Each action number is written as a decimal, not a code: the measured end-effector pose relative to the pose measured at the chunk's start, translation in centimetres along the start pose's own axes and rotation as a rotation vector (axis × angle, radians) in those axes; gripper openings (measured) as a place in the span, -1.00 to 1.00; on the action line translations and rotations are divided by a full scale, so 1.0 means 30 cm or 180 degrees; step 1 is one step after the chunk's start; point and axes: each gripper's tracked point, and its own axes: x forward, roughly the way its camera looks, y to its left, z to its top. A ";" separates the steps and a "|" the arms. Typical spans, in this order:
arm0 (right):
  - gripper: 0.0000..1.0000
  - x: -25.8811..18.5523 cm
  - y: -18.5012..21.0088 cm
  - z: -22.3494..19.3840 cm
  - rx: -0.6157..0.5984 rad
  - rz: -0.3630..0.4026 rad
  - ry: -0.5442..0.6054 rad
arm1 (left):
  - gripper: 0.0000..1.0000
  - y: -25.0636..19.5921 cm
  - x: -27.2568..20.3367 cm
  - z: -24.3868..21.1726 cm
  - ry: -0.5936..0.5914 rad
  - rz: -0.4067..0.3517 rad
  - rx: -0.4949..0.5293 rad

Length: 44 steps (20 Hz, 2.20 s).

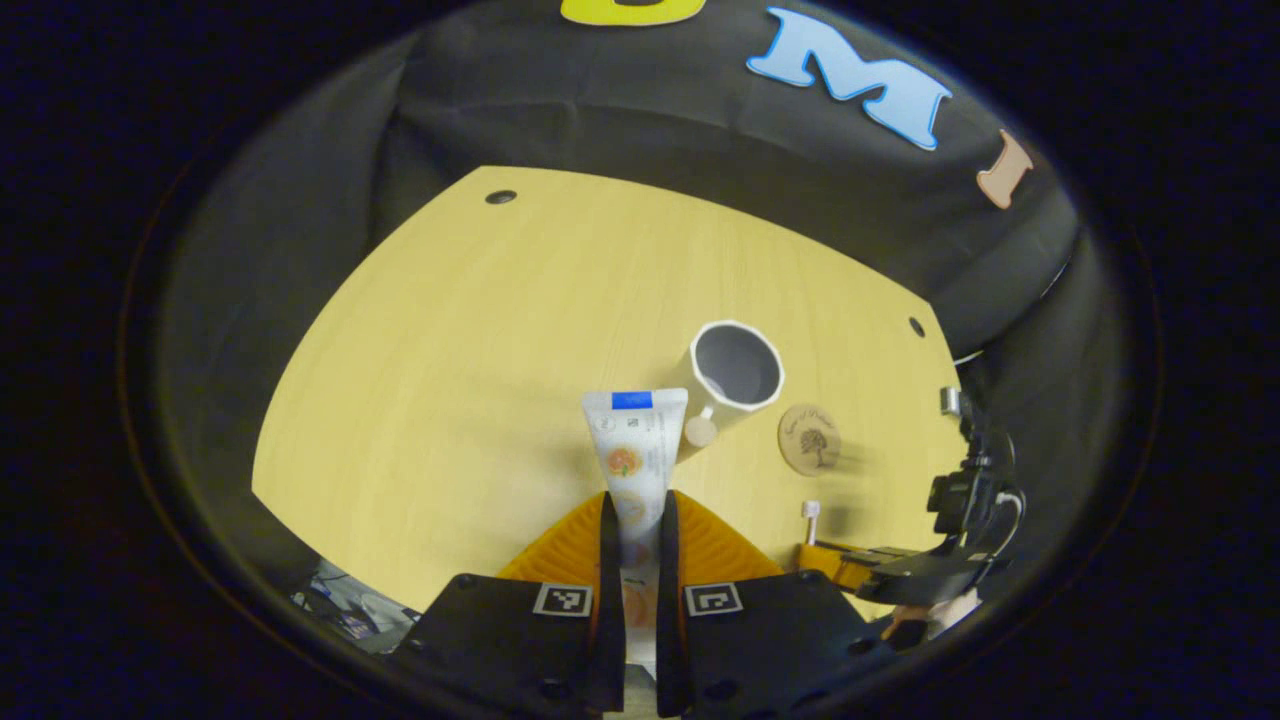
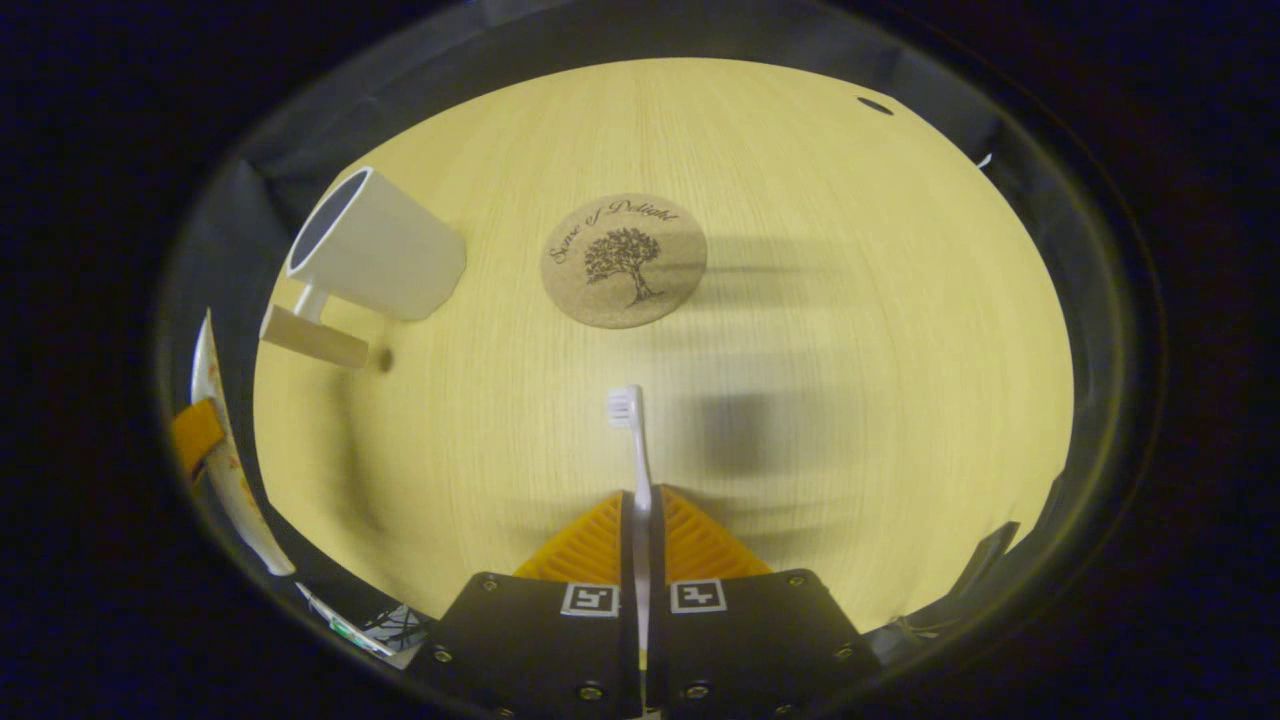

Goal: Put the toothbrush and toothpaste on the desktop into the cup, then pick up the cup and place it on the coaster on the desktop.

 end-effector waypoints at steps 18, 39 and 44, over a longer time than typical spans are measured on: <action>-0.91 -0.002 -0.002 -0.005 -0.0046 0.0007 -0.0189 | -0.61 -0.281 0.183 0.559 -0.0822 -0.0565 0.0295; -0.91 0.003 -0.004 -0.003 0.0374 0.0273 -0.0163 | -0.34 -0.303 0.465 0.468 -0.0954 -0.0494 0.0846; -0.91 -0.002 -0.008 -0.002 0.0352 0.0254 -0.0163 | 0.84 -0.313 0.401 0.498 -0.1100 -0.0455 0.0978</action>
